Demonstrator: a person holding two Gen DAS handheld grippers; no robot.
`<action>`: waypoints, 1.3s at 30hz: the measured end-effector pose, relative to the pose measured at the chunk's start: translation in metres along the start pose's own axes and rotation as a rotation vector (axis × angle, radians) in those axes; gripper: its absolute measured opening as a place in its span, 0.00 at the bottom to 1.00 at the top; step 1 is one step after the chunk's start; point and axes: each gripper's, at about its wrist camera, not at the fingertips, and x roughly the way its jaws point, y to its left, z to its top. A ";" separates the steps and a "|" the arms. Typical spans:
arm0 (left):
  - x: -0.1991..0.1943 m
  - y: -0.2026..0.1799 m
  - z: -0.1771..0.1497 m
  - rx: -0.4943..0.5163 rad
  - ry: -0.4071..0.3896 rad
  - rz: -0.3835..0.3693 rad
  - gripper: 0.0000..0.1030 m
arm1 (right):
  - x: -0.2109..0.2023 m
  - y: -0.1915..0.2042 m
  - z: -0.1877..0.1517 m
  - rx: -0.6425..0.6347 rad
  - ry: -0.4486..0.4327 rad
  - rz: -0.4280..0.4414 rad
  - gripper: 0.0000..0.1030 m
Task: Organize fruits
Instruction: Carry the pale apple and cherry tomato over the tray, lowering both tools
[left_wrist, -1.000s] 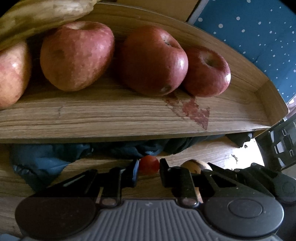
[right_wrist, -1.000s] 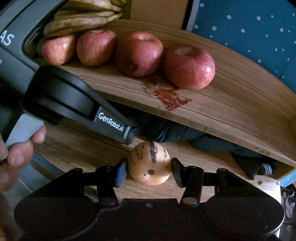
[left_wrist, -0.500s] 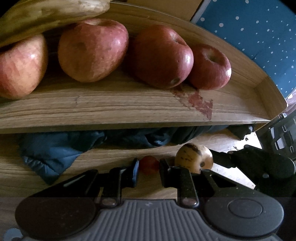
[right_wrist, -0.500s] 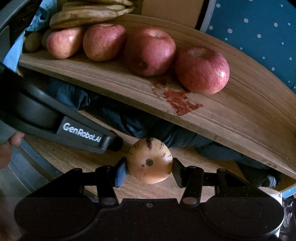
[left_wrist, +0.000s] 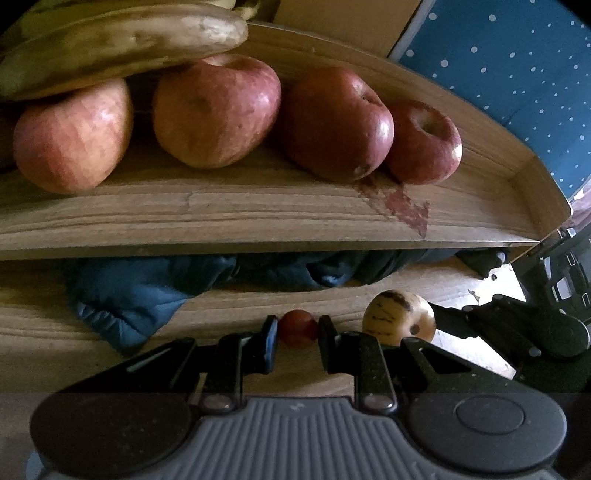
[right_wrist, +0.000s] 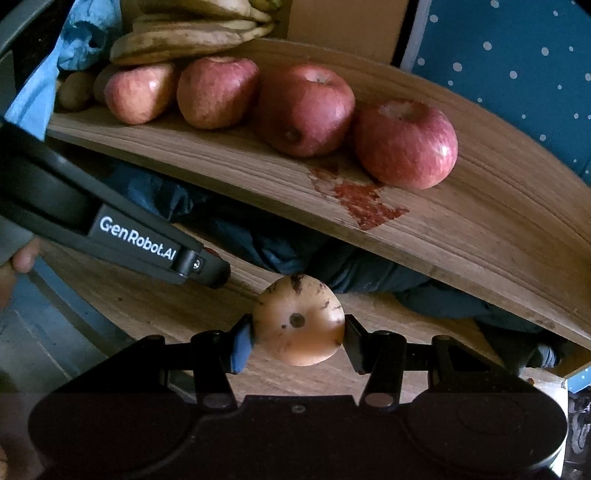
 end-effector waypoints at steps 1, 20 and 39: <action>-0.002 0.001 -0.001 0.000 -0.001 0.001 0.25 | -0.002 0.001 -0.001 -0.001 -0.002 0.002 0.51; -0.028 0.000 -0.023 -0.037 -0.043 0.036 0.25 | -0.037 0.015 -0.004 -0.015 -0.057 0.045 0.51; -0.056 0.002 -0.056 -0.091 -0.071 0.080 0.24 | -0.064 0.035 -0.018 -0.088 -0.085 0.119 0.51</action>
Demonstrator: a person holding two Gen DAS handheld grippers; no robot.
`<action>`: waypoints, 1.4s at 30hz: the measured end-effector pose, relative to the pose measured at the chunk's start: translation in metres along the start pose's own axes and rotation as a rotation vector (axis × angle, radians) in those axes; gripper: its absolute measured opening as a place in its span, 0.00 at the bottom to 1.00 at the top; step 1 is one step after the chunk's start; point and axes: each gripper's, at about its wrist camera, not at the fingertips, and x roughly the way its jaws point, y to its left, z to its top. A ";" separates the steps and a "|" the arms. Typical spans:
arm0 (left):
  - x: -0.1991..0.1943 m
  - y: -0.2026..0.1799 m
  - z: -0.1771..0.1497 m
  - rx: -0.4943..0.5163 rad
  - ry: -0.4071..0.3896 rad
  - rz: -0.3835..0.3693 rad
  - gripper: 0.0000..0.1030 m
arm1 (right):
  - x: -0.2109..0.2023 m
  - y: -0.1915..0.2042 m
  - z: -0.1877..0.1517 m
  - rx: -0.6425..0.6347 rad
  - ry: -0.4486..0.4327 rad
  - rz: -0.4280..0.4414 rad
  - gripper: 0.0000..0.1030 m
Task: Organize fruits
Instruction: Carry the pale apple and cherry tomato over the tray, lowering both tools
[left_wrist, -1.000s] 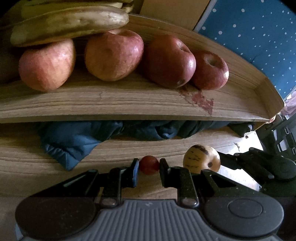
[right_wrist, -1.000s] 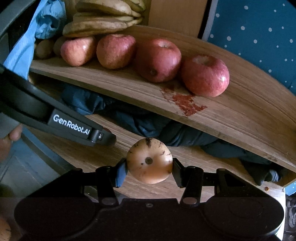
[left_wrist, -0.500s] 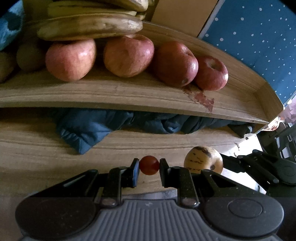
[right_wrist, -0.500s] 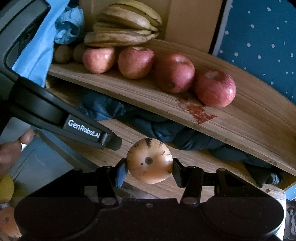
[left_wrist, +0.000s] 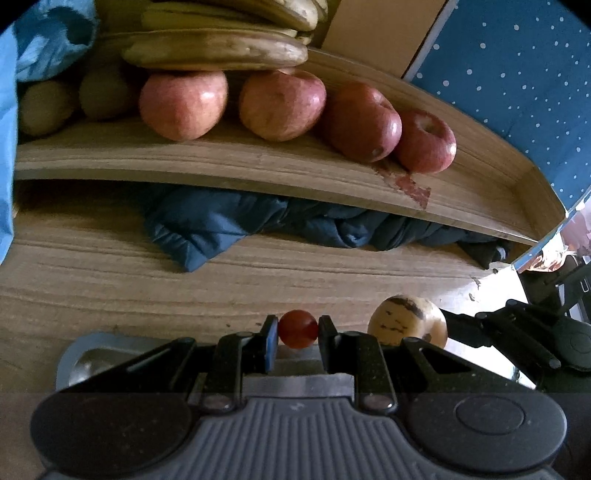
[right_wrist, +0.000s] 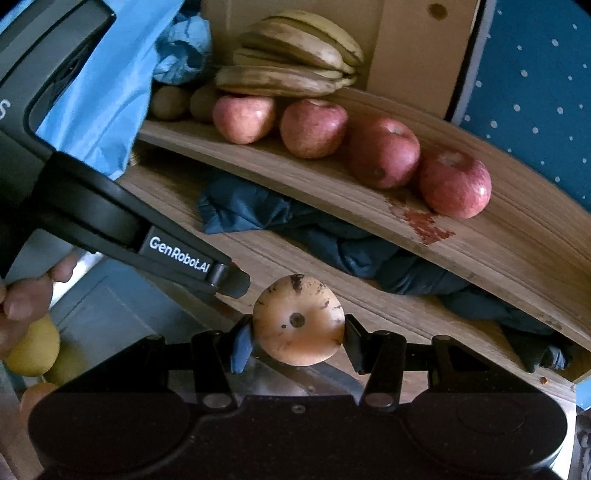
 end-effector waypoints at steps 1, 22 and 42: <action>-0.002 0.001 -0.002 -0.004 -0.003 0.001 0.24 | -0.001 0.002 0.000 -0.005 -0.002 0.005 0.51; -0.032 0.035 -0.029 -0.090 -0.033 0.074 0.24 | -0.015 0.044 -0.005 -0.107 -0.025 0.109 0.51; -0.043 0.054 -0.055 -0.137 -0.021 0.114 0.24 | -0.020 0.067 -0.013 -0.183 -0.008 0.196 0.51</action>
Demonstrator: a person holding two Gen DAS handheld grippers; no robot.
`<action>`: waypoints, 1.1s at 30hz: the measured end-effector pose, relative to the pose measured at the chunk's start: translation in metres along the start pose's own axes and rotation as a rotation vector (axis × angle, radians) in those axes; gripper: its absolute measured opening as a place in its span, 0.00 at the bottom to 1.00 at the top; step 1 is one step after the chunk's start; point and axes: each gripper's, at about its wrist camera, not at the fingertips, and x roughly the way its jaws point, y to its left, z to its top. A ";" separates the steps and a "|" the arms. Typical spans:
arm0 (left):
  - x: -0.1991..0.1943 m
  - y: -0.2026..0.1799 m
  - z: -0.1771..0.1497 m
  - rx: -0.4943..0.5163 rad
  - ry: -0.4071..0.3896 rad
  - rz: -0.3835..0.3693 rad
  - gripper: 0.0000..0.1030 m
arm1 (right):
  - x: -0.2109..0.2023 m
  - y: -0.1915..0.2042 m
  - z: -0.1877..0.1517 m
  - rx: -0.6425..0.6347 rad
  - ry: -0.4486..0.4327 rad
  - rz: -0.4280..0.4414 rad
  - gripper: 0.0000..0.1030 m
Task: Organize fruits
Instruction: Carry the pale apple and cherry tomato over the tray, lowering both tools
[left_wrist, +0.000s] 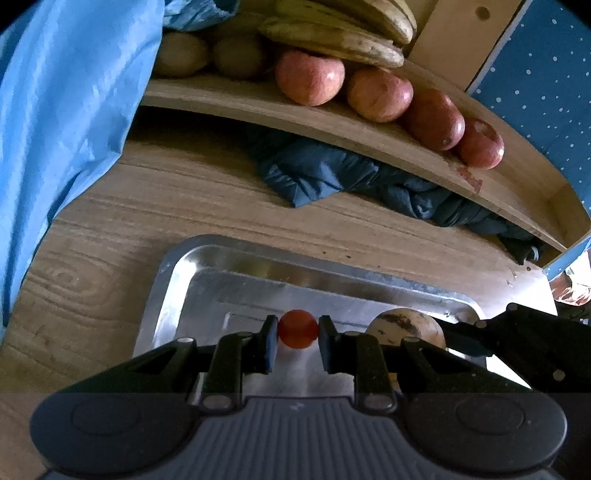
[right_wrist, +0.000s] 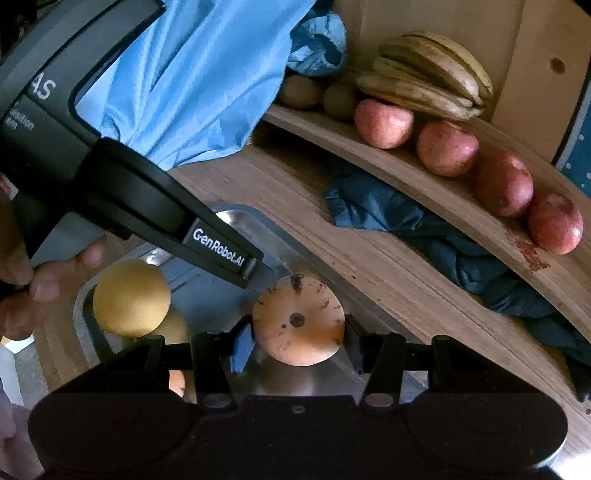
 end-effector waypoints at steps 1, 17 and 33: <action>-0.001 0.001 -0.001 -0.001 0.001 0.002 0.24 | 0.000 0.001 0.000 -0.003 0.001 0.003 0.51; -0.002 0.006 -0.009 -0.018 0.018 0.027 0.24 | 0.003 0.012 -0.007 -0.028 0.018 0.040 0.51; 0.001 0.007 -0.010 -0.017 0.032 0.048 0.25 | 0.010 0.013 -0.009 -0.016 0.041 0.051 0.51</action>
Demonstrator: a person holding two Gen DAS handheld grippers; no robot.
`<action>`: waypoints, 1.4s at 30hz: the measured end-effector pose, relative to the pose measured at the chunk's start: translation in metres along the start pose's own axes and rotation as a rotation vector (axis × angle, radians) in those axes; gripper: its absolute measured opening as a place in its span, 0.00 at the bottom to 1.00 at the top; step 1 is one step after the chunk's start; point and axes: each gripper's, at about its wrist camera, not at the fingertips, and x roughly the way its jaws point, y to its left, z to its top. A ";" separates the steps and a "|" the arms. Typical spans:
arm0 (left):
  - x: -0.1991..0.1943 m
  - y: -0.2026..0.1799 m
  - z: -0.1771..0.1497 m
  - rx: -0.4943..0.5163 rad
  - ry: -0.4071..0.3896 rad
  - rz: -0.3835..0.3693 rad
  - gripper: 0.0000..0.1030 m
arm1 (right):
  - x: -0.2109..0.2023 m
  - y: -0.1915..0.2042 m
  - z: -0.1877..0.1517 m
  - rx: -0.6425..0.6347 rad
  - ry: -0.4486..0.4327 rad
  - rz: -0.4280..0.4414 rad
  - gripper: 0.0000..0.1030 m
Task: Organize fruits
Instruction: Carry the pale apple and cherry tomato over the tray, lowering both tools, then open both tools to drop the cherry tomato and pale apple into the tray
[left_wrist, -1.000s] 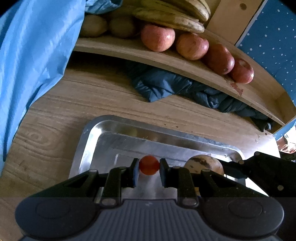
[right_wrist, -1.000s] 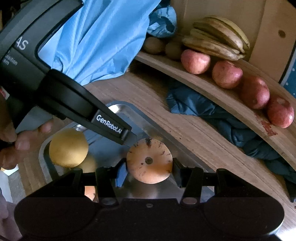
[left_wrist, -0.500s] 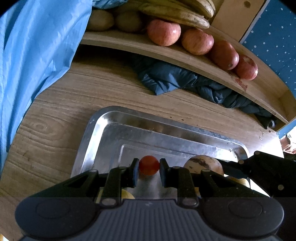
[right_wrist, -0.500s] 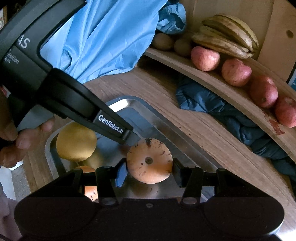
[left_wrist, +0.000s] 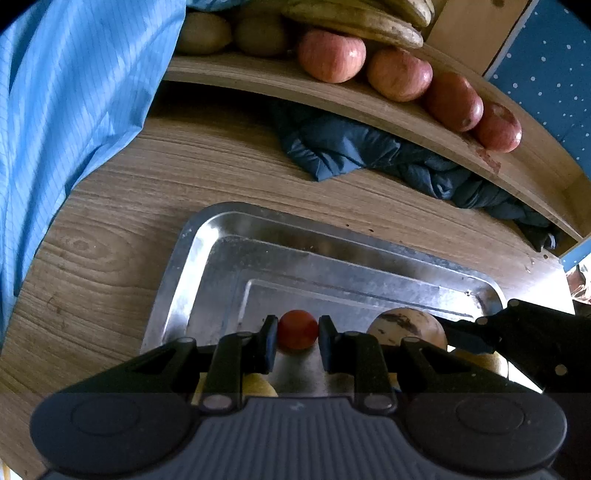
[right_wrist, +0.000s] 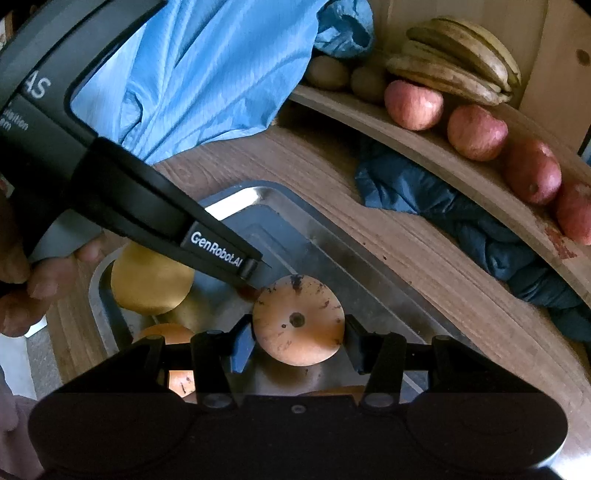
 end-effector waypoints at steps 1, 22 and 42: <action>0.000 0.000 0.000 0.000 0.000 0.001 0.25 | 0.001 0.000 0.000 0.004 0.001 -0.001 0.51; 0.003 -0.003 0.000 0.028 -0.003 0.013 0.25 | 0.010 -0.001 -0.006 0.068 0.026 -0.014 0.51; 0.000 -0.006 -0.004 0.063 -0.012 0.001 0.45 | 0.004 -0.001 -0.007 0.090 0.014 -0.044 0.58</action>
